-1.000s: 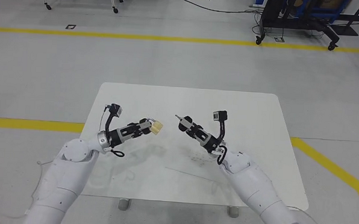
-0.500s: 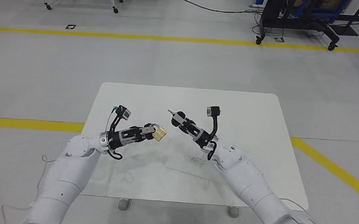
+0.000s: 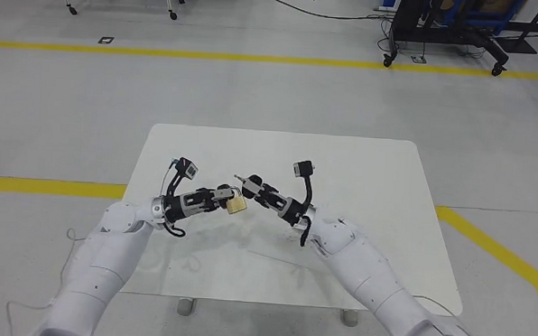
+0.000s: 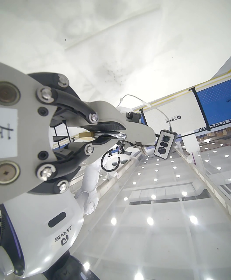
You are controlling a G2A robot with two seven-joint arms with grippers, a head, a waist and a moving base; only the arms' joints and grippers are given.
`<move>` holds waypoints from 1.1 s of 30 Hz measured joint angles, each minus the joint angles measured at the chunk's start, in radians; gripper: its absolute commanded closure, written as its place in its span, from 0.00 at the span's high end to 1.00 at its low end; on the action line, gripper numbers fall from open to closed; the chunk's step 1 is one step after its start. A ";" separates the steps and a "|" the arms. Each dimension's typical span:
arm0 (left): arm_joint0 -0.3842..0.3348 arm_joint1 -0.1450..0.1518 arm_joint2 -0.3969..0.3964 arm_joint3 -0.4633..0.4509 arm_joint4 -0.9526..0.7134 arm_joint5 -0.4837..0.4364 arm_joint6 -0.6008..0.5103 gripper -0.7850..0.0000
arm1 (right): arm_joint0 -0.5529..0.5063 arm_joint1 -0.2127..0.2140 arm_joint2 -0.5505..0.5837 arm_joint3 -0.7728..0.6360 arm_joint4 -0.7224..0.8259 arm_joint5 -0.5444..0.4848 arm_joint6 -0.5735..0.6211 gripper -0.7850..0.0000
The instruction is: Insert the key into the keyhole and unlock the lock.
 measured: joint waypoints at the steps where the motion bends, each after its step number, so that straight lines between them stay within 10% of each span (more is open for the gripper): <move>1: 0.000 0.000 0.000 0.001 0.000 0.000 0.001 0.00 | -0.001 0.000 0.004 0.000 0.000 -0.004 -0.002 0.00; 33: -0.013 -0.015 -0.008 0.057 -0.081 0.075 -0.022 0.00 | -0.012 -0.003 -0.018 0.025 0.035 -0.173 0.096 0.00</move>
